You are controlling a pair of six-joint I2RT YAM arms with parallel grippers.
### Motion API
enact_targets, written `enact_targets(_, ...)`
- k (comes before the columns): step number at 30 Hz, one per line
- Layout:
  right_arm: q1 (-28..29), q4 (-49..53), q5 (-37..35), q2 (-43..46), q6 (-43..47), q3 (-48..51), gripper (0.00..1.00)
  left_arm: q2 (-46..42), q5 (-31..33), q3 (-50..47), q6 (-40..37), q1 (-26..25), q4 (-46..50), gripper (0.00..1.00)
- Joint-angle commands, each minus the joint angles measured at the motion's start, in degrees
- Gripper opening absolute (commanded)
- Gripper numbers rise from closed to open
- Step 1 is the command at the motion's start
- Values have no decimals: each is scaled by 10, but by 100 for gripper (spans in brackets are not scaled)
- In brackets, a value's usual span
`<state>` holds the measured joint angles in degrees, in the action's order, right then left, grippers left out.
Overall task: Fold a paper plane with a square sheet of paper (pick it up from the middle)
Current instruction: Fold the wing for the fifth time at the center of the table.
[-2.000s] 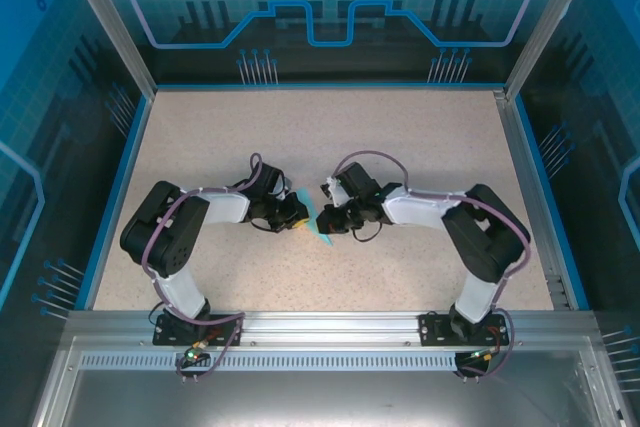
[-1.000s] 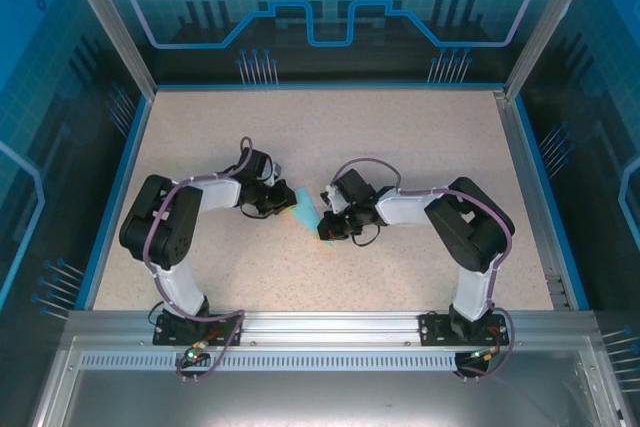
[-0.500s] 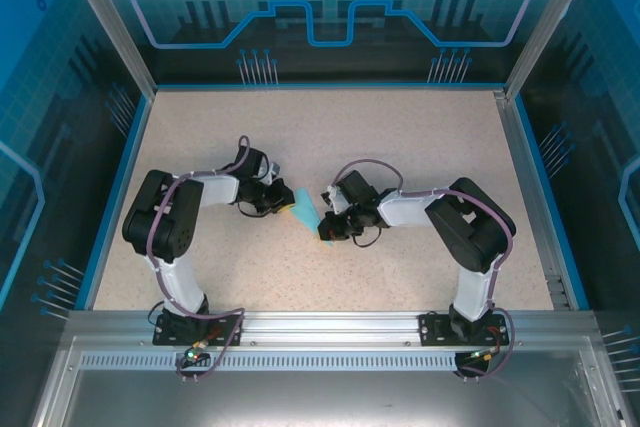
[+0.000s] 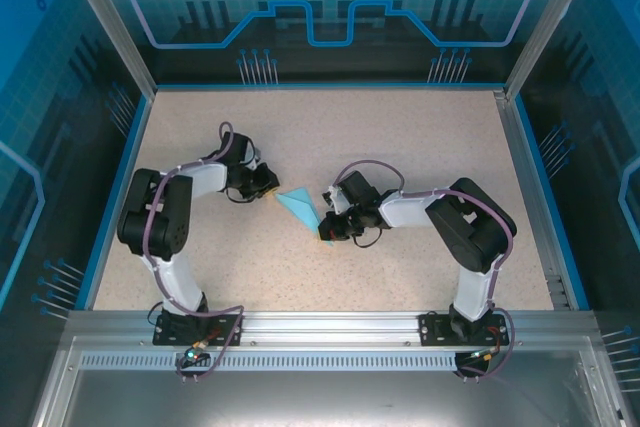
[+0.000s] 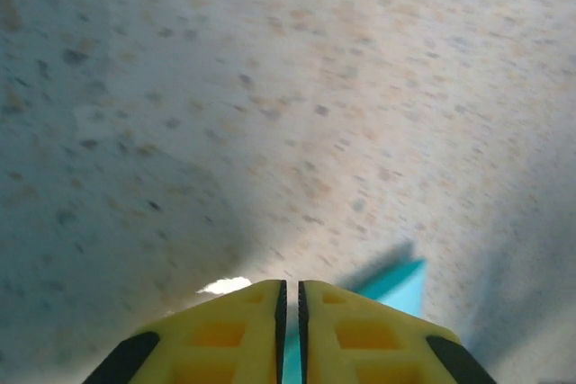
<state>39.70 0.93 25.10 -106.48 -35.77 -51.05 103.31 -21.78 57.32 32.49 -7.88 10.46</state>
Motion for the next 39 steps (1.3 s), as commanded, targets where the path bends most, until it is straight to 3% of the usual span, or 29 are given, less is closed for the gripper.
enact_targets(1, 1, 133, -52, -56, -4, 42, 3, -90, 2, -6, -16, -29, 19, 16)
enact_targets(8, 1, 124, -46, -64, -9, 45, 3, -154, -10, -76, 43, -113, -27, 16)
enact_targets(14, 1, 122, -43, -67, -11, 42, 3, -124, -29, -103, 81, -177, -67, 12)
enact_targets(19, 1, 123, -42, -72, -12, 40, 3, -83, -48, -113, 98, -193, -94, 11)
enact_targets(31, -3, 133, -48, -74, -13, 43, 2, 3, -31, -101, 93, -190, -75, 10)
enact_targets(39, -9, 147, -55, -84, -12, 46, 2, 11, -8, -104, 69, -116, -58, 9)
